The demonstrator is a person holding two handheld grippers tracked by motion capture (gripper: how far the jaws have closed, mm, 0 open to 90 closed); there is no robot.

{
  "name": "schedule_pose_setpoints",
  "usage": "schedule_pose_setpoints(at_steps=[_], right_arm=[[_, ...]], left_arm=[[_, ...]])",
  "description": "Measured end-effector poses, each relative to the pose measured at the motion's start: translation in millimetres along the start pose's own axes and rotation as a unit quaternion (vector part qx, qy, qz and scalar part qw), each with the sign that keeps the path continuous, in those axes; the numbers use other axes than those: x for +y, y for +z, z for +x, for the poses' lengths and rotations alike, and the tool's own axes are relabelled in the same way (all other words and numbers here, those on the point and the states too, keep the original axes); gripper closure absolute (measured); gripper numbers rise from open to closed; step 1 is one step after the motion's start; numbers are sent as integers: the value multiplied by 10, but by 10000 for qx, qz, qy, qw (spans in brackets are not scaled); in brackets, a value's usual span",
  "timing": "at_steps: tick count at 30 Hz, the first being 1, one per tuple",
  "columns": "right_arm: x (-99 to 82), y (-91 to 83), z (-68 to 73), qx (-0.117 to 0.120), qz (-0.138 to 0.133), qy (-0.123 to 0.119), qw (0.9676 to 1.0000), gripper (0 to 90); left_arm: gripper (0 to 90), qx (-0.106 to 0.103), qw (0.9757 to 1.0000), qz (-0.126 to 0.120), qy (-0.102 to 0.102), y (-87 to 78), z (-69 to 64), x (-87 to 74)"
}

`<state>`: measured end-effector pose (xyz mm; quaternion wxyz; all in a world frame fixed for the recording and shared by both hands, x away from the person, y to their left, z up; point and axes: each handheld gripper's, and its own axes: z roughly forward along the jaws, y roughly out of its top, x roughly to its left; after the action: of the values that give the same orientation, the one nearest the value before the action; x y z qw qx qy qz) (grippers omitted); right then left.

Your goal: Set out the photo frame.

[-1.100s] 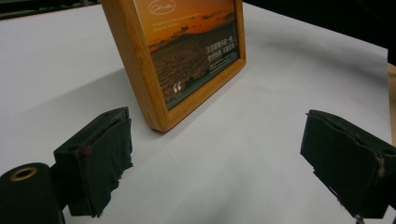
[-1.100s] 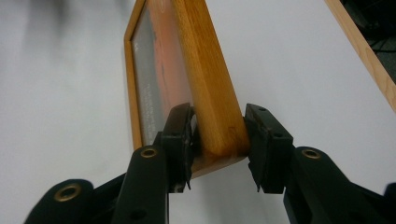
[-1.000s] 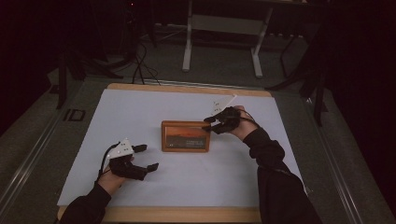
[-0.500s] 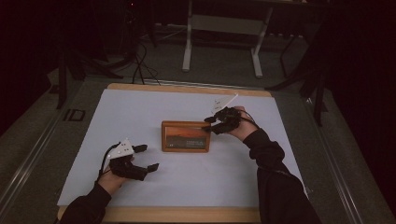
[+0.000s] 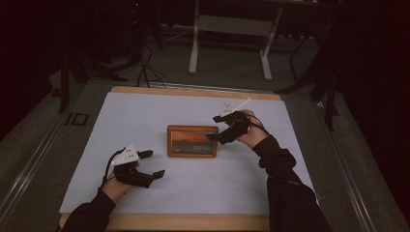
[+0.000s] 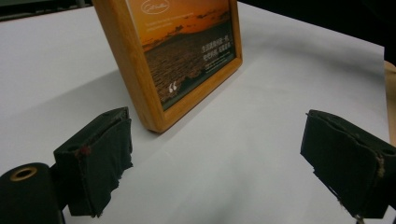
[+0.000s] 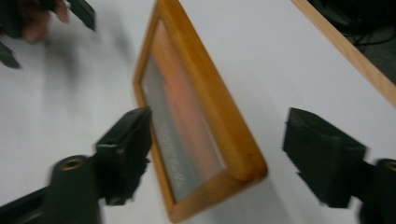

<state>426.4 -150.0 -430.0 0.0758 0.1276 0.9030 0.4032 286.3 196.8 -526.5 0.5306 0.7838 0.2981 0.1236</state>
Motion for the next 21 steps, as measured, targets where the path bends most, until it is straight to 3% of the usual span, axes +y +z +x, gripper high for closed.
schedule_pose_setpoints(at_steps=[10,15,21], right_arm=[[-76,-161,93,-241,-262,67,9993,153],[-184,-237,135,-486,-177,178,9985,154],[-381,-289,225,-454,-256,298,9982,153]], left_arm=[[93,-80,9999,-33,97,-4,-46,-5],[93,-99,9999,-51,80,-5,-52,0],[93,-102,9999,-51,90,-10,-55,-2]])
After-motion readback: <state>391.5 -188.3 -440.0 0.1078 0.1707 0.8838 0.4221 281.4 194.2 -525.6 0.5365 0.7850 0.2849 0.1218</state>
